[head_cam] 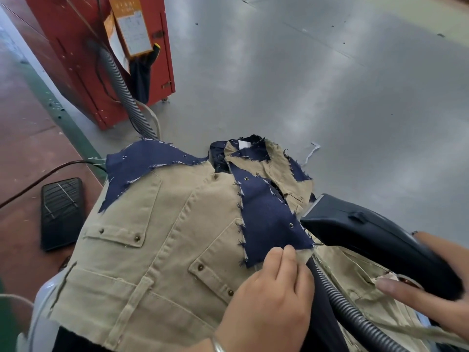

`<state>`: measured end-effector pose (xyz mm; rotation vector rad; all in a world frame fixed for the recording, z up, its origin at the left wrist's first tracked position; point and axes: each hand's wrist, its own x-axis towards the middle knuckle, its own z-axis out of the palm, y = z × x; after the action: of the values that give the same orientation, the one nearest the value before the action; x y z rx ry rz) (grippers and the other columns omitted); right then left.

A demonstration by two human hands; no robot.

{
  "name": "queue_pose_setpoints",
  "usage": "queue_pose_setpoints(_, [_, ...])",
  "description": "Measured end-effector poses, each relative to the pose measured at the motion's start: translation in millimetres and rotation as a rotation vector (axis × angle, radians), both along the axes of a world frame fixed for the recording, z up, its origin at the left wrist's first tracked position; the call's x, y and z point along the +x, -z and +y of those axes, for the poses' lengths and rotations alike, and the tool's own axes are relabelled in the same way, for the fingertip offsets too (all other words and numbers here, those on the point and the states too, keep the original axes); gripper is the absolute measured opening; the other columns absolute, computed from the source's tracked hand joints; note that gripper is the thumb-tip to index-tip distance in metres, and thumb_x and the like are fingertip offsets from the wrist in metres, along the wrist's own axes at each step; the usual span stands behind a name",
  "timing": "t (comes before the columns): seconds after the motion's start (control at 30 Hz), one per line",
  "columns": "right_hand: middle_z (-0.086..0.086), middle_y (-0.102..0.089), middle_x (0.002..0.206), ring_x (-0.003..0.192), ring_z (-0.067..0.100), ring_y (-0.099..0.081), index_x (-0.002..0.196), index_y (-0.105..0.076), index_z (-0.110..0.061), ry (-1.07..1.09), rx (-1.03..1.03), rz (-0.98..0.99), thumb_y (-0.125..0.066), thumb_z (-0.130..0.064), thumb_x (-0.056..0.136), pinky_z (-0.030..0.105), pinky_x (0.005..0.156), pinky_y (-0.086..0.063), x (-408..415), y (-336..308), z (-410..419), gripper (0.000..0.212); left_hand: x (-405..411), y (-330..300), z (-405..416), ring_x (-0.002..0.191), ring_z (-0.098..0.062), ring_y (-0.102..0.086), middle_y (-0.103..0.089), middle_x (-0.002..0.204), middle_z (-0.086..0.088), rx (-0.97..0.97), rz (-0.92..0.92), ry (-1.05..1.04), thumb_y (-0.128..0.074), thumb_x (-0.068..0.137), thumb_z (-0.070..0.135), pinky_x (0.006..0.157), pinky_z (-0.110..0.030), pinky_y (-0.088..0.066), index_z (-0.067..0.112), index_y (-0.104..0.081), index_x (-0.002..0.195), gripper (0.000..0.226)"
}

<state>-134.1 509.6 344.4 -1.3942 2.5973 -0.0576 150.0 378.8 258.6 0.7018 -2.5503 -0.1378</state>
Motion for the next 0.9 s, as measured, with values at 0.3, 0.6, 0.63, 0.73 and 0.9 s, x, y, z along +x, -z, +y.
queue_pose_setpoints(0.3, [-0.019,-0.065,0.065,0.048,0.001,-0.061,0.095,-0.060,-0.043,-0.020,0.104,-0.194,-0.056,-0.097,0.053,0.020,0.049,-0.052,64,-18,-31,0.068,-4,0,0,0.080,-0.022,-0.068,-0.072,0.092,-0.012,0.034,-0.150,0.020,-0.043,0.081,0.004,0.056,-0.023,-0.053,0.010,-0.076,0.086,0.034])
queue_pose_setpoints(0.6, [-0.003,-0.065,0.057,0.036,0.011,-0.057,0.092,-0.060,-0.042,-0.083,0.162,-0.397,-0.063,-0.092,0.046,0.030,0.040,-0.047,106,-32,-95,0.068,-6,1,-6,0.076,-0.018,-0.067,-0.073,0.088,-0.008,0.094,-0.176,0.007,-0.028,0.089,0.002,0.058,-0.020,-0.045,0.014,-0.076,0.079,0.050])
queue_pose_setpoints(0.63, [-0.004,-0.065,0.057,0.036,0.010,-0.056,0.090,-0.060,-0.043,-0.093,0.142,-0.400,-0.067,-0.083,0.051,0.030,0.040,-0.047,108,-33,-107,0.056,-7,1,-6,0.076,-0.018,-0.066,-0.073,0.088,-0.008,0.096,-0.185,0.007,-0.027,0.089,0.003,0.058,-0.021,-0.045,0.014,-0.076,0.080,0.050])
queue_pose_setpoints(0.73, [-0.009,-0.060,0.048,0.032,0.008,-0.053,0.077,-0.060,-0.034,-0.154,0.112,-0.359,-0.078,-0.056,0.066,0.019,0.035,-0.040,110,-30,-142,0.031,-8,4,-8,0.075,-0.020,-0.065,-0.072,0.088,-0.008,0.048,-0.171,0.011,-0.030,0.088,0.004,0.063,-0.021,-0.050,0.012,-0.076,0.083,0.047])
queue_pose_setpoints(0.9, [-0.001,-0.064,0.055,0.036,0.013,-0.058,0.084,-0.056,-0.018,-0.144,0.046,-0.313,-0.080,-0.047,0.076,0.025,0.040,-0.046,99,-23,-195,0.038,-9,3,-7,0.075,-0.020,-0.065,-0.071,0.089,-0.007,0.021,-0.128,-0.009,-0.032,0.087,0.003,0.060,-0.021,-0.049,0.014,-0.074,0.082,0.044])
